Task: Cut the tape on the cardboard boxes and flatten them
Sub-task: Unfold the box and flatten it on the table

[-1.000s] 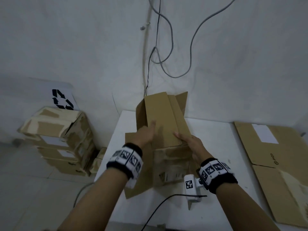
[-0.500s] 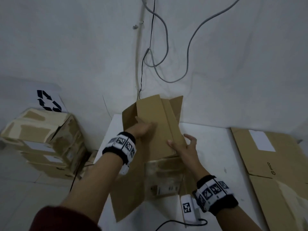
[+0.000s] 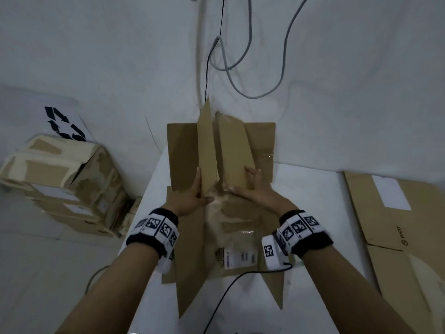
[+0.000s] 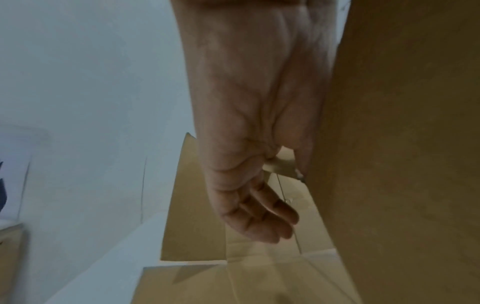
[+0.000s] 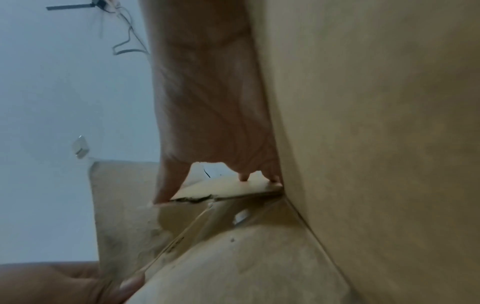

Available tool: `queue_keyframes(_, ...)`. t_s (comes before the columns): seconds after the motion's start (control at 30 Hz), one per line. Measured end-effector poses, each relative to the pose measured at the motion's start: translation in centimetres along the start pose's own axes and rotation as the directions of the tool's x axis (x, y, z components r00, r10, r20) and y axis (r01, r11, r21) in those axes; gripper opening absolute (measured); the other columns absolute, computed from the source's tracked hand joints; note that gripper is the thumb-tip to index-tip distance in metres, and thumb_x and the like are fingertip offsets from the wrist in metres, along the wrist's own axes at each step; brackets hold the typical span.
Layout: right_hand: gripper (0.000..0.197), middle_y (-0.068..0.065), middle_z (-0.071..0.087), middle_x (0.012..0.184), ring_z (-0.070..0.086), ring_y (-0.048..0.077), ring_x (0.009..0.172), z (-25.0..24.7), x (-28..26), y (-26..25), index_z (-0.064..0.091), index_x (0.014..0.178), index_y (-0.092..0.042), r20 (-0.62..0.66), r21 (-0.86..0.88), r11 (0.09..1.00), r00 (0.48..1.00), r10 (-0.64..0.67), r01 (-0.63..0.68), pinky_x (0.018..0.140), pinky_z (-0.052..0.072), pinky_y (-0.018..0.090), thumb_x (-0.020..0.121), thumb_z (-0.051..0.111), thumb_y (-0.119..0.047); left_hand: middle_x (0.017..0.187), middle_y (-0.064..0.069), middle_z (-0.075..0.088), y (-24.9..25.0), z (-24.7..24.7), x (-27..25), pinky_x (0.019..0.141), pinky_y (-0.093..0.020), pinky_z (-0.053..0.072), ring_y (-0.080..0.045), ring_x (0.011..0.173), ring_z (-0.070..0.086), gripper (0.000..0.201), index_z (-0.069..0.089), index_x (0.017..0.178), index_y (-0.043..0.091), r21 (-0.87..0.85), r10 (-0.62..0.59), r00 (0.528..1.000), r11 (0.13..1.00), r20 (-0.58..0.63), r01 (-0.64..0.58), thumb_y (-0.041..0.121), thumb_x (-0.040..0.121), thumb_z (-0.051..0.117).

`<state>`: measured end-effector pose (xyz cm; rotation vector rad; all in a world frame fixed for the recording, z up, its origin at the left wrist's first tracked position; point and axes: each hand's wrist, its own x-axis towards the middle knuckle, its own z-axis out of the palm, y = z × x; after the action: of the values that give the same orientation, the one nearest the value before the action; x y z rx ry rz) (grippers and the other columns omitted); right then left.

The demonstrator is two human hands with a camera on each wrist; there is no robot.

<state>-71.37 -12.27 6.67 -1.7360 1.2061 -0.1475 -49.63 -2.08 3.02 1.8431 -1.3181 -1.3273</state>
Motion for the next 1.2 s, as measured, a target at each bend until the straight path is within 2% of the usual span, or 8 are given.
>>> queue_keyframes(0.23, 0.135, 0.001, 0.03, 0.158, 0.037, 0.022, 0.141, 0.7, 0.5, 4.4, 0.003, 0.157, -0.024, 0.31, -0.102, 0.988, 0.941, 0.139, -0.112, 0.114, 0.035, 0.037, 0.058, 0.086, -0.062, 0.125, -0.006, 0.059, -1.3, -1.1, -0.2, 0.084, -0.03, 0.049, -0.021, 0.101, 0.06, 0.065, 0.029, 0.148, 0.022, 0.283, -0.239, 0.952, 0.942, 0.193, 0.179, 0.042, 0.093, 0.058)
queue_keyframes(0.33, 0.126, 0.002, 0.054, 0.142, 0.057, 0.02, 0.121, 3.8, 1.1, 8.8, 0.027, 0.151, -0.024, 0.112, -0.16, 0.975, 0.979, 0.172, -0.153, 0.103, 0.047, 0.043, 0.051, 0.063, -0.093, 0.125, -0.01, 0.062, -3.0, 0.7, -0.3, 0.094, -0.037, 0.049, -0.026, 0.107, 0.06, 0.041, 0.052, 0.125, 0.012, 0.25, -0.34, 0.919, 0.925, 0.202, 0.287, 0.042, 0.099, 0.046)
queue_keyframes(0.47, 0.05, 0.002, 0.068, 0.089, 0.065, 0.02, 0.081, 6.9, -0.9, 10.4, 0.059, 0.112, -0.013, -0.231, -0.258, 0.966, 0.972, -0.047, -0.015, 0.076, 0.051, 0.035, 0.092, 0.042, -0.056, 0.107, -0.018, 0.068, -7.3, 3.6, -0.1, 0.087, -0.041, 0.053, -0.033, 0.096, 0.065, 0.033, 0.062, 0.111, 0.002, -0.051, -0.281, 0.935, 0.96, -0.217, 0.277, 0.029, 0.099, 0.047)
queue_keyframes(0.73, 0.069, 0.014, 0.054, 0.13, 0.057, 0.024, 0.116, 9.6, -1.5, 16.2, 0.018, 0.152, -0.022, -0.736, 0.229, 0.971, 0.665, 0.13, 0.064, 0.103, 0.048, 0.046, 0.095, 0.053, -0.004, 0.145, -0.019, 0.035, -11.1, 9.0, -0.6, 0.105, -0.044, 0.034, -0.035, 0.13, 0.037, 0.08, 0.018, 0.151, 0.013, -0.11, -0.305, 0.501, 0.918, -0.81, 0.38, 0.017, 0.087, 0.065)
queue_keyframes(0.83, 0.074, 0.013, 0.027, 0.155, 0.029, 0.025, 0.139, 11.5, -2.0, 17.3, 0.026, 0.153, -0.016, -0.795, 0.049, 0.994, 0.599, 0.095, -0.093, 0.119, 0.028, 0.045, 0.087, 0.05, 0.006, 0.151, -0.017, 0.032, -13.6, 11.5, -0.8, 0.11, -0.048, 0.029, -0.036, 0.137, 0.031, 0.066, 0.032, 0.147, 0.019, 0.31, 0.037, 0.679, 0.907, -0.733, 0.285, 0.027, 0.089, 0.062)
queue_keyframes(0.93, 0.057, 0.011, 0.032, 0.157, 0.031, 0.027, 0.142, 14.3, -3.6, 18.5, 0.04, 0.148, -0.022, -0.628, -0.362, 0.931, 0.75, -0.208, -0.046, 0.115, 0.03, 0.051, 0.094, 0.04, -0.003, 0.158, -0.013, 0.023, -15.6, 14.3, -1.4, 0.114, -0.057, 0.022, -0.034, 0.145, 0.019, 0.055, 0.03, 0.151, 0.02, 0.599, 0.236, 0.863, 0.796, -0.446, 0.092, 0.039, 0.099, 0.036)
queue_keyframes(1.03, 0.057, 0.001, 0.011, 0.165, 0.008, 0.023, 0.152, 16.2, -4.9, 19.3, 0.018, 0.157, -0.03, -0.378, -0.544, 0.838, 0.903, -0.206, -0.036, 0.123, 0.007, 0.05, 0.102, 0.028, -0.039, 0.162, -0.007, 0.008, -15.9, 15.4, -1.8, 0.117, -0.054, 0.003, -0.029, 0.149, 0.002, 0.06, 0.015, 0.154, 0.022, 0.646, 0.205, 0.889, 0.753, -0.409, 0.123, 0.046, 0.1, 0.023)
queue_keyframes(1.2, 0.065, -0.002, 0.0, 0.166, -0.005, 0.021, 0.153, 16.4, -4.7, 19.1, 0.007, 0.158, -0.03, -0.365, -0.583, 0.807, 0.917, -0.162, -0.09, 0.122, 0.0, 0.049, 0.101, 0.024, -0.054, 0.162, -0.007, 0.006, -15.8, 15.1, -1.6, 0.117, -0.053, -0.002, -0.028, 0.149, 0.002, 0.061, 0.013, 0.155, 0.024, 0.646, 0.17, 0.893, 0.746, -0.417, 0.159, 0.047, 0.098, 0.02)
